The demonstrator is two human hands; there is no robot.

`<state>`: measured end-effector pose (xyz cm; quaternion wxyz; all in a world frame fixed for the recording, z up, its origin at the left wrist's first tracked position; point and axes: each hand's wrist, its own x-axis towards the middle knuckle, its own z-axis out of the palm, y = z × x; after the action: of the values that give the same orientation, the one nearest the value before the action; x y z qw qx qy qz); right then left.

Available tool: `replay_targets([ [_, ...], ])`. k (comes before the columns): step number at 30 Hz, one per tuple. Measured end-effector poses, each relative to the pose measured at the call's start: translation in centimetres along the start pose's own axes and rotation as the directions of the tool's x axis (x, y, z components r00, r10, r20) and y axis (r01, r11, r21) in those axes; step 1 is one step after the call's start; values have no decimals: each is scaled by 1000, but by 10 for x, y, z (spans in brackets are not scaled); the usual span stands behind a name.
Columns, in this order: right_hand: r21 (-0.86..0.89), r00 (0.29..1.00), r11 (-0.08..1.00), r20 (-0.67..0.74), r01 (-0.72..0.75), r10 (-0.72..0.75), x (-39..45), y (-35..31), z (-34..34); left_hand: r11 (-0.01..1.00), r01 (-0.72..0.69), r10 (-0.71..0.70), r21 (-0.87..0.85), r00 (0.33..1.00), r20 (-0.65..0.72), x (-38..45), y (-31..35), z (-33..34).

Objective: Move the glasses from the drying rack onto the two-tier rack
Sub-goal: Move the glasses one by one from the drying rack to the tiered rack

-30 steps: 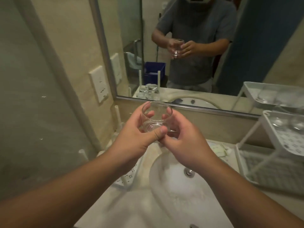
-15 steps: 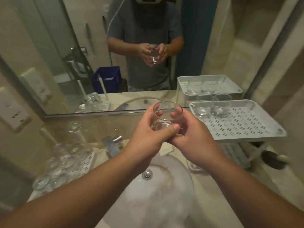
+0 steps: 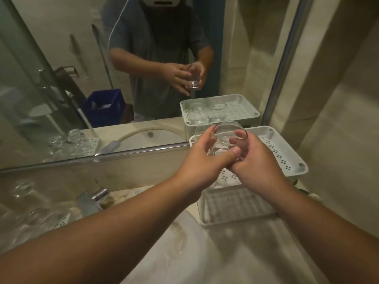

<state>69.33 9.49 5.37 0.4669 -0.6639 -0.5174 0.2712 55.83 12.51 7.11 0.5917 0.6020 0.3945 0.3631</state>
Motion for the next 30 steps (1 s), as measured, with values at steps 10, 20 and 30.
replay_targets([
  [10,-67,992,996,-114,-61,53,41,53,-38,987,55,-54,151,998,-10,62,-19,58],
  [20,-143,966,967,-179,-213,187,70,86,-40,970,223,-203,94,962,-183,83,-50,92],
  [30,-168,958,953,-179,-254,224,95,100,-40,969,245,-220,45,926,-307,101,-62,105],
])
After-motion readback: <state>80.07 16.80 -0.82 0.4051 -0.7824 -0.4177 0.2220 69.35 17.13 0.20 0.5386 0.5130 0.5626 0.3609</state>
